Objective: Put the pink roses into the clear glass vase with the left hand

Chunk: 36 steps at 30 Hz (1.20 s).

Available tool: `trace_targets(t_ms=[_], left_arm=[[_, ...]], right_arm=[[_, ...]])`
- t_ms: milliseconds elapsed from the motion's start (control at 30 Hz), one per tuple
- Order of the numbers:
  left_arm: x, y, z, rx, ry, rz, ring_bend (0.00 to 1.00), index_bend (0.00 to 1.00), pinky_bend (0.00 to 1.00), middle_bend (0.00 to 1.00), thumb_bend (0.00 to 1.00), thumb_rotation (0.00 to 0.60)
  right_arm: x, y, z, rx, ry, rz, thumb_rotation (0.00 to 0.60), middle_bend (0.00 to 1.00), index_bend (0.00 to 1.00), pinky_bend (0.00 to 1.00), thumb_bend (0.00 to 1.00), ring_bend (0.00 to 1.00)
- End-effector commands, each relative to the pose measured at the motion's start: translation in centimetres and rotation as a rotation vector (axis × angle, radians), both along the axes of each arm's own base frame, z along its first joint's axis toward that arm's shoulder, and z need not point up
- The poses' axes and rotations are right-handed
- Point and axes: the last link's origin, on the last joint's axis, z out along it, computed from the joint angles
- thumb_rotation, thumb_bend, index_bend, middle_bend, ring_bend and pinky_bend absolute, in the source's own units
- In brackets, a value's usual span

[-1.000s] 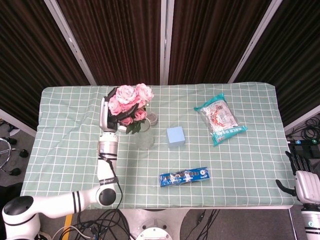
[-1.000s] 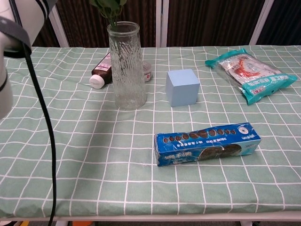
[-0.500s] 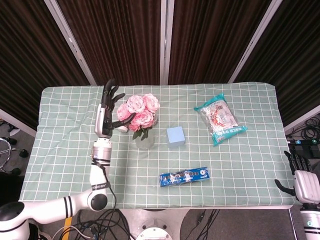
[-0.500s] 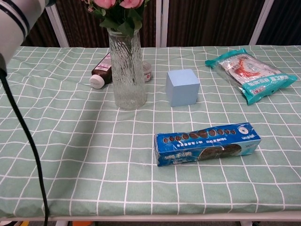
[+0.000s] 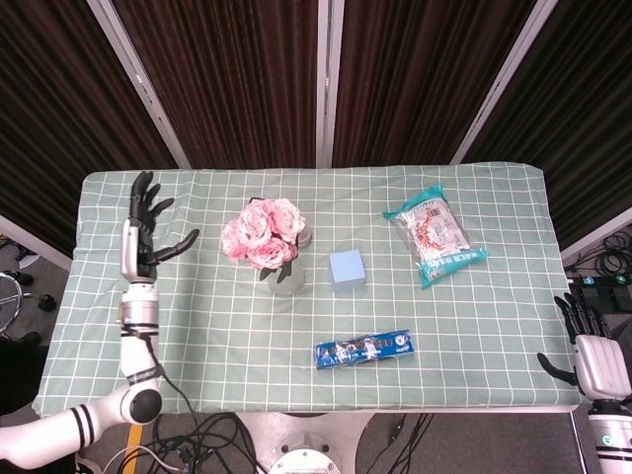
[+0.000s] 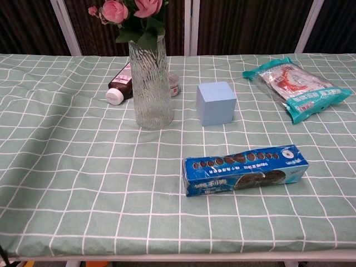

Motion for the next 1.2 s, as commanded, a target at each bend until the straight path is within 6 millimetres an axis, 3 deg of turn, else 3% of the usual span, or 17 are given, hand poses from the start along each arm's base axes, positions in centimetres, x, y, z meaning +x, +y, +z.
trace_targets(t_ms=[33,133,400,467,600,800,933,1200], left_arm=[[-3.3,-0.2,0.9,0.004,0.046,0.063,0.05,0.03,0.19,0.03,0.11,0.6],[-5.0,-1.0,1.6,0.009,0.052,0.084,0.05,0.03,0.19,0.03,0.11,0.6],[-6.4,-2.6,2.2,0.022,0.166,0.053,0.05,0.04,0.19,0.03,0.11,0.6],[-7.2,-3.1,1.8,0.015,0.286,0.044,0.05,0.04,0.18,0.03,0.11,0.6],[-9.4,-4.6,1.1,0.078,0.845,-0.043,0.05,0.04,0.17,0.03,0.11,0.6],[-12.4,-8.0,0.7,0.049,1.421,-0.115,0.04,0.05,0.14,0.03,0.11,0.6],[-13.7,-11.1,1.3,-0.018,1.562,-0.047,0.03,0.05,0.14,0.03,0.11,0.6],[-16.3,-16.6,2.5,-0.13,1.592,0.109,0.03,0.05,0.12,0.03,0.11,0.6]], right_arm=[[0.1,0.0,0.0,-0.003,0.002,0.003,0.6,0.0,0.0,0.0,0.14,0.0],[0.2,-0.1,0.0,-0.004,0.003,0.003,0.6,0.0,0.0,0.0,0.14,0.0],[0.5,-0.2,-0.6,0.008,0.0,0.009,0.6,0.0,0.0,0.0,0.14,0.0],[0.5,-0.2,-0.6,0.008,0.002,0.008,0.6,0.0,0.0,0.0,0.14,0.0],[0.4,0.0,-0.3,-0.004,0.002,0.011,0.6,0.0,0.0,0.0,0.14,0.0],[0.3,0.5,0.0,-0.019,-0.01,0.015,0.6,0.0,0.0,0.0,0.14,0.0],[0.2,0.6,0.0,-0.024,-0.014,0.014,0.6,0.0,0.0,0.0,0.14,0.0],[0.2,0.4,-0.5,-0.015,-0.013,0.025,0.6,0.0,0.0,0.0,0.14,0.0]])
